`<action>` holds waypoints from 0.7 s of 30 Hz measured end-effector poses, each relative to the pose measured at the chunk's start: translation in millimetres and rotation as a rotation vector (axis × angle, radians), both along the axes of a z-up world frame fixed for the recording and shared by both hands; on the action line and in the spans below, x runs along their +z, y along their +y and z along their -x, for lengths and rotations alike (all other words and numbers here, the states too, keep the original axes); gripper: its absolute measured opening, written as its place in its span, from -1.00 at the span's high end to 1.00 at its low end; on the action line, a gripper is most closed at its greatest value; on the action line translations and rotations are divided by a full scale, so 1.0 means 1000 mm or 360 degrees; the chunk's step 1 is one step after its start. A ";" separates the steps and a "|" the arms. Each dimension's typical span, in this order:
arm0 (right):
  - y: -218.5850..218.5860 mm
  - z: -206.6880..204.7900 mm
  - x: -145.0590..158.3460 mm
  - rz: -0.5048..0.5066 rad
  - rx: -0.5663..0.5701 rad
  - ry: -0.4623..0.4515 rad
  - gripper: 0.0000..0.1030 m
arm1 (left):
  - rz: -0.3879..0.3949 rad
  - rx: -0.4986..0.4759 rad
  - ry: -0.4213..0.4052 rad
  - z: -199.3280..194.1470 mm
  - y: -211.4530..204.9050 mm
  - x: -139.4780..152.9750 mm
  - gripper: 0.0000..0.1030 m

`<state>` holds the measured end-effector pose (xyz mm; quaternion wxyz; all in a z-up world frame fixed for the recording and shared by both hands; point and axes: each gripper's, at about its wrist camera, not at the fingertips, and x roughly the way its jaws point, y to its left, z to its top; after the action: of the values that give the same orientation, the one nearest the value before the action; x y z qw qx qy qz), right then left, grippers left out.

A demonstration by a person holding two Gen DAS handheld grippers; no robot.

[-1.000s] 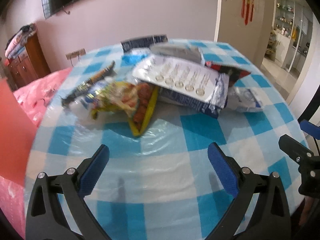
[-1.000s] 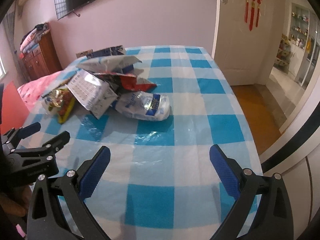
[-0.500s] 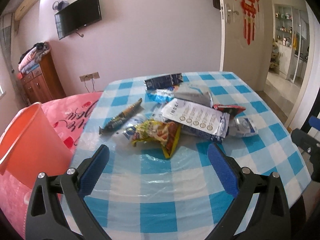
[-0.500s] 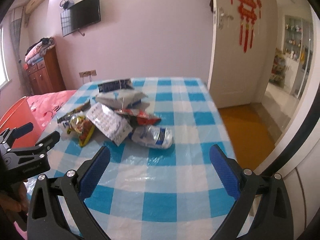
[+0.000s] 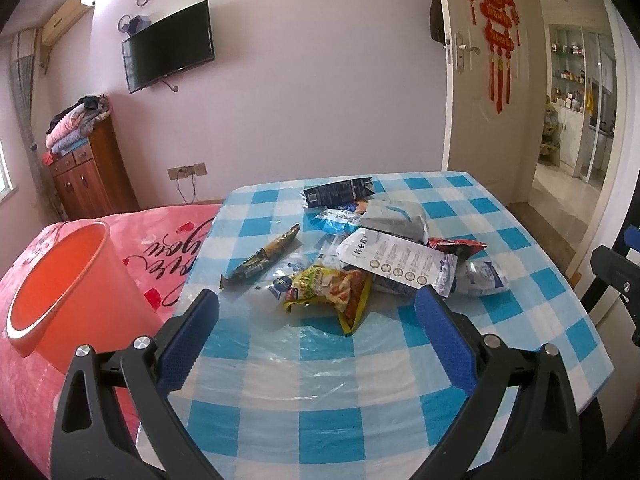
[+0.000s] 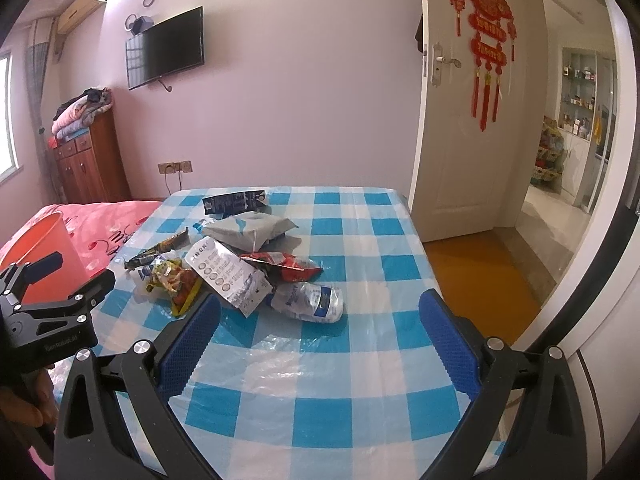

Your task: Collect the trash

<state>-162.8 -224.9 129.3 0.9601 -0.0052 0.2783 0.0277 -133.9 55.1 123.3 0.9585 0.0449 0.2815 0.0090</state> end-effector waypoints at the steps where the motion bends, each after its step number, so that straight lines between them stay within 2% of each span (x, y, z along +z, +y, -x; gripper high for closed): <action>1: 0.000 0.001 0.000 0.0000 0.0004 -0.0005 -0.90 | 0.0000 -0.0002 -0.0003 0.001 0.001 0.001 -0.92; 21: 0.002 -0.002 -0.005 -0.0007 0.0055 0.0016 -0.90 | 0.0029 -0.0011 0.0050 -0.004 0.006 -0.012 -0.92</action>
<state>-160.5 -222.9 124.7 0.9580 -0.0077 0.2830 0.0448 -129.7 61.4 111.5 0.9544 0.0374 0.2963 0.0025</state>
